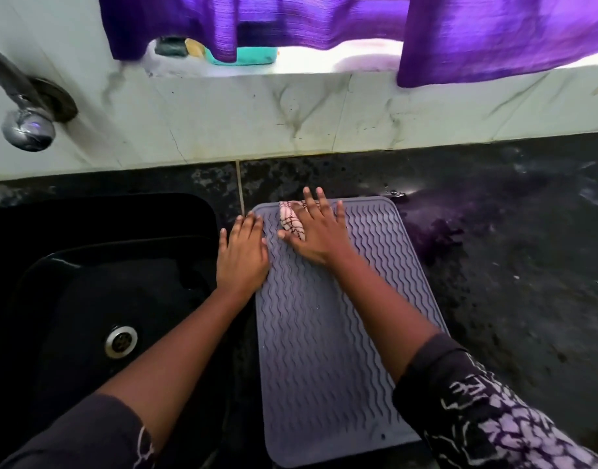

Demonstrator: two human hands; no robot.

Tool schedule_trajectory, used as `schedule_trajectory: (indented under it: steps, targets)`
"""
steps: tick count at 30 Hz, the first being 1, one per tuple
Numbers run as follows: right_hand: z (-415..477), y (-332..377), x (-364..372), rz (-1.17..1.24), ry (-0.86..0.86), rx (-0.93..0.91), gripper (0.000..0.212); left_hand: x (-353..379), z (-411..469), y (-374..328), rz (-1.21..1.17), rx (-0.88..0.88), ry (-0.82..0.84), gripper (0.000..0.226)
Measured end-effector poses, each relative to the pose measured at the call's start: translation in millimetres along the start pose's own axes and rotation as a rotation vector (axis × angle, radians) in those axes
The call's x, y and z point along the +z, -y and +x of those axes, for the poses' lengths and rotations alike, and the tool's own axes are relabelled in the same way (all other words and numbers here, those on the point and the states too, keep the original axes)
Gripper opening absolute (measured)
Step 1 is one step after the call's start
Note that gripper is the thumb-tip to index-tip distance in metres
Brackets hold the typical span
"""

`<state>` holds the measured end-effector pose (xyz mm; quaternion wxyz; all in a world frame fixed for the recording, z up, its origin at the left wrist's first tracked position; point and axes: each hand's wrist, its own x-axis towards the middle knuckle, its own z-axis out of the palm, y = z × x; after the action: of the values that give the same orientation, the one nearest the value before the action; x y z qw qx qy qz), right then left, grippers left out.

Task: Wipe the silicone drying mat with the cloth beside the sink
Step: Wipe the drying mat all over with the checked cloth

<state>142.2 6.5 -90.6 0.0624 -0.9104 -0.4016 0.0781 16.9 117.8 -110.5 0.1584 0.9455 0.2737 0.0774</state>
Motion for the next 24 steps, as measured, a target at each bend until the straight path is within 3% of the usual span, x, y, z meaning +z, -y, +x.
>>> schedule_trajectory:
  steps: [4, 13, 17, 24]
  targets:
    - [-3.1, 2.4, 13.3, -0.096, -0.200, -0.070, 0.080, 4.3, -1.4, 0.9, 0.046, 0.002, 0.003, 0.052]
    - [-16.4, 14.3, 1.3, 0.052, -0.089, -0.020, 0.056, 1.8, -0.4, -0.1, 0.073, -0.013, 0.007, 0.052]
    - [-60.4, 16.9, 6.6, 0.034, -0.085, -0.031, 0.056, 1.3, 0.2, 0.1, 0.065, -0.017, 0.005, 0.052]
    - [-43.2, 15.6, 18.2, 0.086, -0.074, 0.025, 0.056, 2.7, -1.2, 0.5, 0.081, -0.008, 0.004, 0.052]
